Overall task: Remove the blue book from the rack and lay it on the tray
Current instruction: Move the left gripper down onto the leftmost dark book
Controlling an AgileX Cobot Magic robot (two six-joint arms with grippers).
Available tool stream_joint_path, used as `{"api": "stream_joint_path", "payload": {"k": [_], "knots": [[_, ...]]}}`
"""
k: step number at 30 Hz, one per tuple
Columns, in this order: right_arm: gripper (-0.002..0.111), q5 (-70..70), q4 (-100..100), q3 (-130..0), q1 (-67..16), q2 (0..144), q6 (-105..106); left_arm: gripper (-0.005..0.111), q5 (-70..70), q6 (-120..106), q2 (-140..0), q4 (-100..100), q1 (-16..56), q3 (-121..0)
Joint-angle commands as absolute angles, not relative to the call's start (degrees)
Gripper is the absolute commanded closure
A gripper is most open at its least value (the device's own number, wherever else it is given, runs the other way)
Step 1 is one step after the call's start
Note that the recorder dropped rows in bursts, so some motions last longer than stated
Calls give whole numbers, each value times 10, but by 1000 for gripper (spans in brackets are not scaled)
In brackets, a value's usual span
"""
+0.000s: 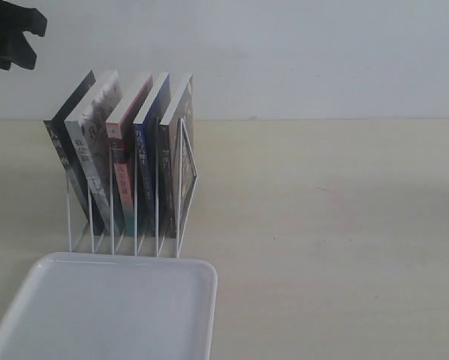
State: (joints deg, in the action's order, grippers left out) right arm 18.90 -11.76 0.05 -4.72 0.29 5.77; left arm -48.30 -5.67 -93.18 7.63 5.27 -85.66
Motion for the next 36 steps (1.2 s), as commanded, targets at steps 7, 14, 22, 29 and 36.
{"api": "stream_joint_path", "payload": {"k": [7, 14, 22, 29, 36], "knots": [[108, 188, -116, 0, -46, 0, 59, 59, -496, -172, -971, 214, 52, -861], [108, 188, -116, 0, -46, 0, 59, 59, -491, -176, -984, 201, 52, -861], [108, 188, -116, 0, -46, 0, 60, 59, -495, -176, -984, 185, 52, -861], [108, 188, -116, 0, -46, 0, 60, 59, -492, -176, -1000, 191, 54, -859], [108, 188, -116, 0, -46, 0, 60, 59, -494, -176, -1024, 191, 54, -859]]}}
